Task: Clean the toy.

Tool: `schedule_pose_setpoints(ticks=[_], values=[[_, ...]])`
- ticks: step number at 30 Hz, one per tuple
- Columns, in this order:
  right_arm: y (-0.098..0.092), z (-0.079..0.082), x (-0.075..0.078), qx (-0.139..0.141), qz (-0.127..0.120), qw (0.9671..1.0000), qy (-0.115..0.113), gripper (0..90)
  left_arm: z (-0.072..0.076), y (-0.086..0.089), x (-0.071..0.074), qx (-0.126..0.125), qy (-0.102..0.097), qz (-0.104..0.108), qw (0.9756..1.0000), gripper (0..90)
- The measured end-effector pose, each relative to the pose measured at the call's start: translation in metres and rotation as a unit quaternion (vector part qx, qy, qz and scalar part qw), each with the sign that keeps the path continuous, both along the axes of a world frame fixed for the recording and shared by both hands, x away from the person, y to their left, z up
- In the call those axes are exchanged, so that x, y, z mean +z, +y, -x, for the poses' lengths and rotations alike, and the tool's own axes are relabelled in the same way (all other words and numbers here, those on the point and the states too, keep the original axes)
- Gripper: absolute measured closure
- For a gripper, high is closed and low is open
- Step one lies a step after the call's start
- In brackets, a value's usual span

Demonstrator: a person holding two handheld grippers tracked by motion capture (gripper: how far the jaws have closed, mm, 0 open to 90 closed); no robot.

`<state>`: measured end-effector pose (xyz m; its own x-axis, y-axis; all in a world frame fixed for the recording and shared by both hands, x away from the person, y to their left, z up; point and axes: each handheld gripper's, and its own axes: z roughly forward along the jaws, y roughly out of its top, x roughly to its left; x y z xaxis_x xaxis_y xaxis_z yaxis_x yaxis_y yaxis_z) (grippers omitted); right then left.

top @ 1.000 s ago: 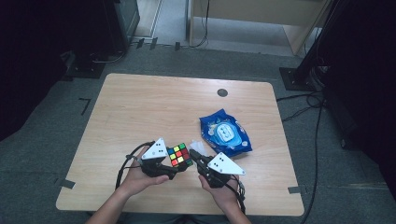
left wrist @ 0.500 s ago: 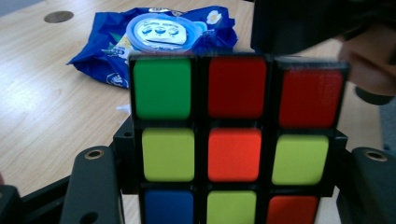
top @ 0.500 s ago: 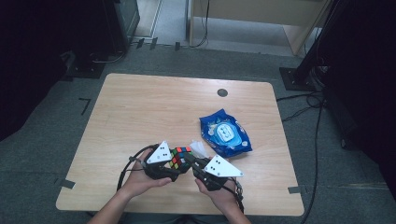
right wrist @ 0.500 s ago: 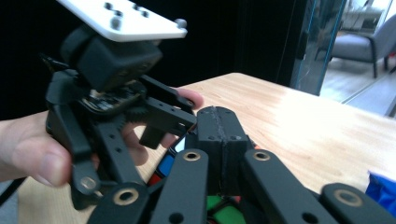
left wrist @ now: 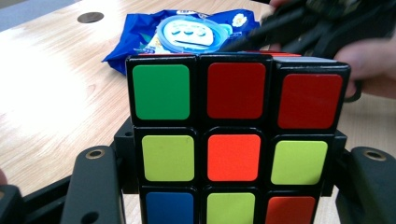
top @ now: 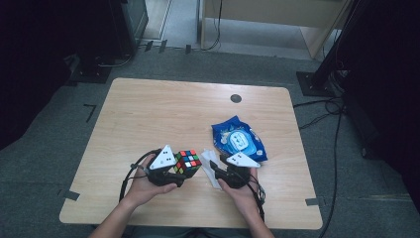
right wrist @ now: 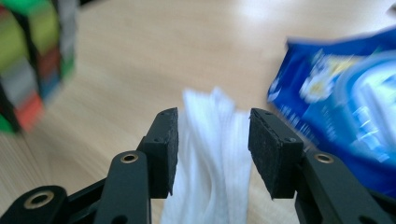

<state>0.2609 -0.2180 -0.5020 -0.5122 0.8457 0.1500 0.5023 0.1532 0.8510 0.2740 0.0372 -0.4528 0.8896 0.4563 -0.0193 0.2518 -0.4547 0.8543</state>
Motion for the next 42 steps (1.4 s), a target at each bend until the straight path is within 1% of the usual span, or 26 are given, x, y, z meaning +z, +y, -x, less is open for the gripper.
schedule_pose_setpoints(ticks=[3,6,7,8,10,11,12,14,15,16,18,19,21,24,26,27,29,30,31,33,34,36,38,40,41,42], values=[[0.009,-0.003,-0.009,0.020,0.032,0.9992,0.011,52.1,0.000,0.000,-0.001,0.000,0.003,-0.002,1.0000,33.8],[0.014,-0.005,-0.016,0.023,0.061,0.9977,0.018,54.0,0.000,0.000,-0.001,0.001,0.005,0.000,1.0000,33.8],[0.015,-0.006,-0.018,0.023,0.066,0.9973,0.022,56.2,0.000,0.000,0.000,0.001,0.005,0.001,1.0000,33.8],[0.015,-0.006,-0.019,0.023,0.070,0.9968,0.031,59.1,-0.001,0.000,0.000,0.001,0.004,0.001,1.0000,33.8],[0.016,-0.006,-0.019,0.025,0.077,0.9963,0.031,64.1,-0.001,0.000,0.000,0.002,0.004,0.001,1.0000,33.8],[0.016,-0.006,-0.019,0.022,0.085,0.9957,0.031,69.4,-0.001,0.001,-0.001,0.003,0.004,0.000,1.0000,33.8],[0.016,-0.006,-0.020,0.021,0.089,0.9952,0.033,72.9,-0.001,0.001,-0.001,0.003,0.004,0.001,1.0000,33.8],[0.015,-0.006,-0.020,0.020,0.083,0.9956,0.036,83.3,-0.001,0.001,-0.001,0.003,0.003,0.001,1.0000,33.8],[0.014,-0.006,-0.020,0.020,0.081,0.9958,0.037,86.6,0.000,0.001,-0.001,0.003,0.003,0.002,1.0000,33.8],[0.014,-0.006,-0.020,0.021,0.080,0.9959,0.037,88.5,-0.001,0.000,-0.001,0.003,0.002,0.001,1.0000,33.8],[0.014,-0.005,-0.018,0.021,0.080,0.9960,0.034,89.0,-0.001,0.000,-0.001,0.005,0.002,0.000,1.0000,33.8],[0.014,-0.003,-0.016,0.020,0.075,0.9966,0.026,89.1,-0.001,0.000,-0.001,0.005,0.001,0.000,1.0000,33.8],[0.015,0.001,-0.005,0.015,0.051,0.9986,0.007,89.2,-0.001,0.000,-0.002,0.007,0.000,-0.003,1.0000,33.8],[0.013,0.011,0.020,0.012,0.008,0.9995,-0.028,89.1,-0.001,0.000,-0.003,0.008,-0.006,-0.013,0.9999,33.8],[0.011,0.020,0.039,0.018,-0.026,0.9983,-0.048,89.2,0.000,-0.002,-0.005,0.010,-0.011,-0.024,0.9996,33.8],[0.010,0.024,0.047,0.022,-0.044,0.9972,-0.057,89.2,0.001,-0.004,-0.006,0.010,-0.014,-0.028,0.9995,33.8],[0.011,0.032,0.060,0.039,-0.078,0.9942,-0.062,89.2,0.003,-0.008,-0.008,0.007,-0.019,-0.038,0.9990,33.8],[0.013,0.037,0.066,0.050,-0.088,0.9926,-0.067,89.1,0.004,-0.010,-0.009,0.005,-0.022,-0.041,0.9989,33.8],[0.016,0.040,0.070,0.063,-0.098,0.9908,-0.070,89.2,0.005,-0.012,-0.010,0.003,-0.022,-0.042,0.9989,33.8],[0.022,0.044,0.073,0.084,-0.110,0.9879,-0.070,89.2,0.009,-0.017,-0.010,-0.006,-0.024,-0.045,0.9987,33.8],[0.026,0.046,0.074,0.090,-0.110,0.9874,-0.069,89.2,0.010,-0.019,-0.010,-0.009,-0.026,-0.046,0.9986,33.8],[0.031,0.047,0.072,0.096,-0.108,0.9874,-0.065,89.1,0.014,-0.023,-0.010,-0.013,-0.030,-0.044,0.9985,33.8],[0.032,0.045,0.069,0.091,-0.111,0.9881,-0.054,89.0,0.016,-0.025,-0.009,-0.017,-0.033,-0.043,0.9984,33.8],[0.031,0.043,0.065,0.085,-0.129,0.9870,-0.047,88.7,0.017,-0.026,-0.009,-0.016,-0.035,-0.046,0.9982,33.8],[0.030,0.043,0.064,0.084,-0.129,0.9869,-0.047,88.6,0.017,-0.026,-0.009,-0.017,-0.037,-0.045,0.9982,33.8],[0.029,0.042,0.063,0.081,-0.125,0.9877,-0.048,88.5,0.018,-0.026,-0.009,-0.017,-0.036,-0.046,0.9981,33.8]])
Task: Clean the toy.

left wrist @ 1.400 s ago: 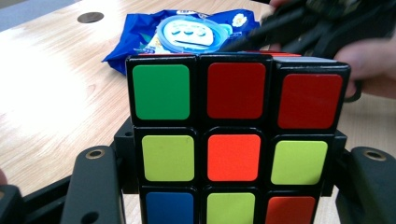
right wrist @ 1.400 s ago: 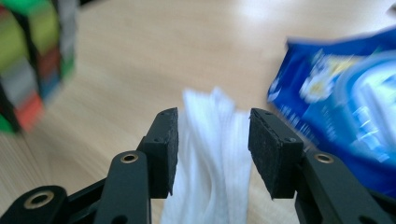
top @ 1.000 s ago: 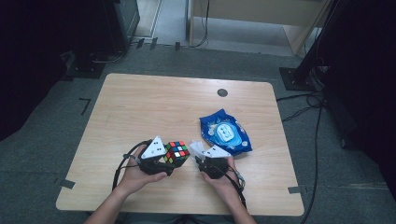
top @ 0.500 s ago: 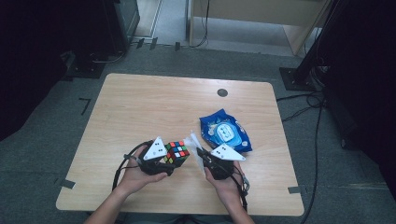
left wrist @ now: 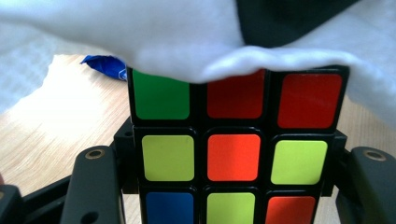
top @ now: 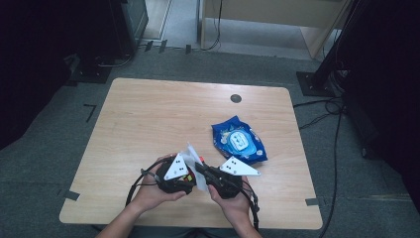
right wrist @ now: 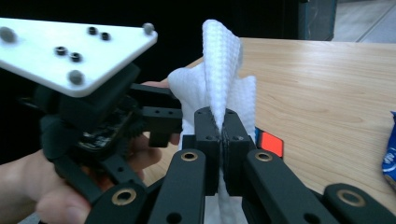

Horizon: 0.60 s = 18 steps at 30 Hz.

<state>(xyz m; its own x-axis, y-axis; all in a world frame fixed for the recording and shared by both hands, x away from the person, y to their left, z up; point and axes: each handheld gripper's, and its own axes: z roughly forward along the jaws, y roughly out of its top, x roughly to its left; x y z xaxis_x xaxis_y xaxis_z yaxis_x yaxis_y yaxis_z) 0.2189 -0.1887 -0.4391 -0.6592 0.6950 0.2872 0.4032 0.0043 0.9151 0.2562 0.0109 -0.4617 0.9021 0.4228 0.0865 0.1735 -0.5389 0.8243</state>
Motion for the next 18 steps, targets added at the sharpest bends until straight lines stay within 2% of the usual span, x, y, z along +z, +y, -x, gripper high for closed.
schedule_pose_setpoints(ticks=[6,9,11,14,16,18], values=[[-0.008,-0.009,-0.011,-0.036,0.021,0.9991,0.010,88.3,0.001,0.000,0.001,-0.003,-0.001,-0.001,1.0000,33.8],[-0.013,-0.015,-0.019,-0.054,0.038,0.9976,0.023,88.3,0.000,0.001,0.002,-0.003,-0.002,0.001,1.0000,33.8],[-0.019,-0.022,-0.026,-0.064,0.046,0.9960,0.043,88.3,0.000,0.003,0.004,-0.002,0.000,0.009,1.0000,33.8],[-0.026,-0.025,-0.031,-0.078,0.037,0.9946,0.058,88.3,-0.002,0.005,0.005,0.001,0.001,0.011,0.9999,33.8],[-0.028,-0.023,-0.026,-0.077,0.027,0.9956,0.046,88.3,-0.004,0.007,0.004,0.005,0.003,0.007,1.0000,33.8],[-0.025,-0.017,-0.016,-0.061,0.019,0.9976,0.026,88.3,-0.005,0.007,0.002,0.008,0.005,0.006,0.9999,33.8]])
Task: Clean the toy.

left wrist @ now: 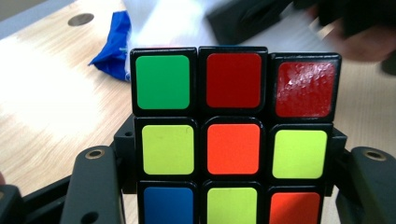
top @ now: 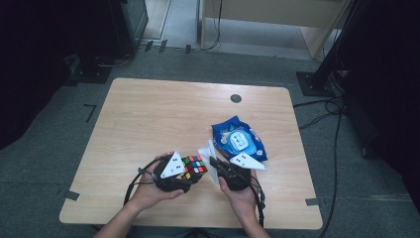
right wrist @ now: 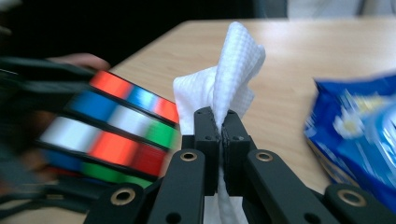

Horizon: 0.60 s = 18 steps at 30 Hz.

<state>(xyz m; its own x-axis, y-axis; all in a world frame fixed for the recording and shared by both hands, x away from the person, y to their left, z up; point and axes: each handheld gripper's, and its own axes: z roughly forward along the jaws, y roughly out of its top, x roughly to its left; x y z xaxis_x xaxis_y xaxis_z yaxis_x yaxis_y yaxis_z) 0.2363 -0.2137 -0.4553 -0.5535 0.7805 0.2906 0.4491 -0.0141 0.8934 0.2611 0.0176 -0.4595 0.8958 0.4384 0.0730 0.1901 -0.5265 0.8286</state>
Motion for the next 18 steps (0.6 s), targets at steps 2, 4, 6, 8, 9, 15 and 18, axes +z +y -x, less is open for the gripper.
schedule_pose_setpoints(ticks=[2,4,6,8,9,15,18], values=[[0.006,0.008,0.010,0.020,-0.008,0.9995,-0.023,88.2,0.000,-0.001,-0.001,0.000,0.001,-0.002,1.0000,33.8],[0.013,0.015,0.019,0.041,-0.011,0.9981,-0.044,88.1,0.001,-0.003,-0.002,0.000,-0.001,-0.005,1.0000,33.7],[0.020,0.021,0.025,0.050,-0.005,0.9974,-0.052,88.2,0.002,-0.004,-0.002,-0.002,-0.002,-0.008,1.0000,33.8],[0.025,0.024,0.026,0.058,-0.005,0.9969,-0.054,88.1,0.003,-0.005,-0.002,-0.003,-0.004,-0.009,1.0000,33.8],[0.026,0.024,0.026,0.059,-0.003,0.9967,-0.055,88.2,0.003,-0.005,-0.002,-0.004,-0.004,-0.006,1.0000,33.8],[0.023,0.018,0.016,0.046,-0.001,0.9984,-0.034,88.3,0.005,-0.005,0.001,-0.007,-0.006,0.001,1.0000,33.8],[0.020,0.014,0.012,0.038,0.002,0.9989,-0.027,88.3,0.005,-0.004,0.002,-0.009,-0.007,0.005,0.9999,33.8]])
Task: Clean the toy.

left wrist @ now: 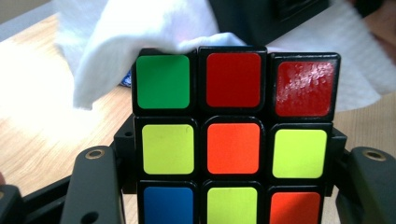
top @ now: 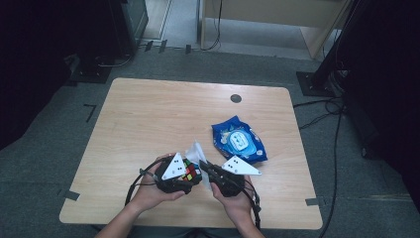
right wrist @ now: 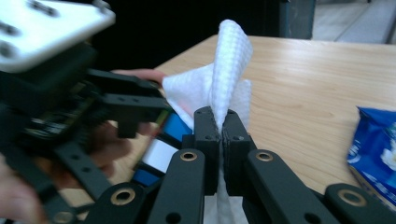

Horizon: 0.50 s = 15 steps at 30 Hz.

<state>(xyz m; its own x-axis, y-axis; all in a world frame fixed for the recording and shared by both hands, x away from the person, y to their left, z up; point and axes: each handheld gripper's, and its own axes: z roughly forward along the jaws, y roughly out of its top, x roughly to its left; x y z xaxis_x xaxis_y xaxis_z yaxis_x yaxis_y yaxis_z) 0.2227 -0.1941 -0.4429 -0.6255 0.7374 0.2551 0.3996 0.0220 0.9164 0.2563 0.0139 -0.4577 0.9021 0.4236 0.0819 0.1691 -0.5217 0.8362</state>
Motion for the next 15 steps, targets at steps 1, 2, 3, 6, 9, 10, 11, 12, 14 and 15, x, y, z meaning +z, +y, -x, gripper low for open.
schedule_pose_setpoints(ticks=[1,2,3,6,9,10,11,12,14,15], values=[[-0.001,-0.002,-0.002,-0.005,0.008,1.0000,0.000,88.3,0.000,0.000,0.000,0.000,0.000,0.001,1.0000,33.8],[-0.002,-0.003,-0.004,-0.012,0.014,0.9998,0.001,88.3,0.000,0.000,0.000,-0.001,0.001,0.001,1.0000,33.8],[-0.004,-0.005,-0.008,-0.020,0.026,0.9995,0.001,88.4,0.000,0.000,0.001,-0.001,0.000,0.001,1.0000,33.8],[-0.008,-0.010,-0.015,-0.035,0.043,0.9985,0.005,88.5,0.000,0.001,0.002,-0.001,-0.001,0.008,1.0000,33.8],[-0.012,-0.013,-0.019,-0.045,0.045,0.9979,0.010,88.5,-0.002,0.005,0.004,0.007,0.000,0.014,0.9999,33.8],[-0.012,-0.013,-0.019,-0.045,0.045,0.9979,0.010,88.5,-0.002,0.005,0.004,0.007,0.000,0.014,0.9999,33.8],[-0.013,-0.016,-0.022,-0.051,0.052,0.9973,0.014,88.5,-0.005,0.010,0.005,0.014,0.001,0.019,0.9997,33.8],[-0.014,-0.017,-0.023,-0.051,0.056,0.9970,0.015,88.5,-0.009,0.016,0.006,0.025,0.005,0.028,0.9993,33.8],[-0.015,-0.021,-0.025,-0.058,0.068,0.9960,0.011,88.4,-0.014,0.024,0.006,0.040,0.010,0.040,0.9984,33.7],[-0.017,-0.025,-0.027,-0.067,0.075,0.9949,0.010,88.4,-0.017,0.029,0.006,0.048,0.011,0.043,0.9979,33.8]])
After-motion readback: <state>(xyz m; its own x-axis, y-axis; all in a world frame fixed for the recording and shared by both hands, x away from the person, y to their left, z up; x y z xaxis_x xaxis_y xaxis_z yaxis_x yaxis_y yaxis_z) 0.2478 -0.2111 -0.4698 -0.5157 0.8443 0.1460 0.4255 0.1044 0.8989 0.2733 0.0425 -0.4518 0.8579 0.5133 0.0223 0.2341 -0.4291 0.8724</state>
